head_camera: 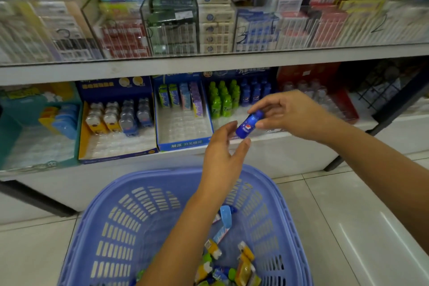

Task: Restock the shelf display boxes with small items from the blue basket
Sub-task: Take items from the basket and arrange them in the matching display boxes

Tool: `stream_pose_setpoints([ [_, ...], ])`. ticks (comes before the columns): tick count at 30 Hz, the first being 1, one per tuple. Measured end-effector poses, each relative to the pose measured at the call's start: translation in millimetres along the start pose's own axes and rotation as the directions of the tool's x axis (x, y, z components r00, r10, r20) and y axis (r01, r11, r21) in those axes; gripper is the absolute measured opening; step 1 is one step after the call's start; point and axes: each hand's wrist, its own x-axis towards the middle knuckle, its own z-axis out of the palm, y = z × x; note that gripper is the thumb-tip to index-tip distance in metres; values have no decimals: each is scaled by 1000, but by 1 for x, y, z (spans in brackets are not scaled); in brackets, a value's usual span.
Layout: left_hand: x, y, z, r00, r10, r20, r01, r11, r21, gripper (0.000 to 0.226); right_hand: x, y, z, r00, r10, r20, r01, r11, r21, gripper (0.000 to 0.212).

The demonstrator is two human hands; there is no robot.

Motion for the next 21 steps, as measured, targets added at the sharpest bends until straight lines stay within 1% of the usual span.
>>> stream_pose_setpoints([
  [1, 5, -2, 1, 998, 45, 45, -52, 987, 150, 47, 5, 6, -8, 1000, -14, -28, 12, 998, -64, 26],
  [2, 11, -5, 3, 991, 80, 105, -108, 952, 287, 50, 10, 12, -15, 998, -21, -58, 13, 990, -138, 28],
  [4, 22, -10, 7, 967, 90, 238, -203, 837, 507, 56, 24, 27, -29, 994, -34, -100, 2, 951, -308, 29],
  [5, 26, -14, 9, 953, 75, 294, -241, 774, 586, 58, 31, 35, -36, 994, -43, -103, 0, 921, -390, 29],
  [7, 31, -22, 13, 930, 37, 365, -294, 670, 681, 63, 48, 48, -46, 996, -33, -84, -17, 846, -532, 30],
  [9, 34, -30, 15, 921, 33, 388, -323, 619, 716, 65, 64, 59, -54, 997, 14, -74, -56, 796, -603, 32],
  [11, 34, -36, 16, 921, 64, 384, -341, 608, 717, 67, 77, 66, -60, 998, 29, -63, -62, 796, -602, 32],
  [14, 33, -42, 15, 918, 96, 384, -361, 601, 713, 68, 89, 76, -64, 1000, 6, -7, -9, 784, -621, 32],
  [18, 33, -45, 16, 920, 102, 378, -361, 597, 716, 69, 100, 83, -66, 997, 26, 67, 24, 753, -657, 32],
  [21, 32, -47, 19, 925, 108, 365, -355, 592, 723, 70, 107, 80, -63, 989, 15, 149, 97, 692, -715, 28],
])
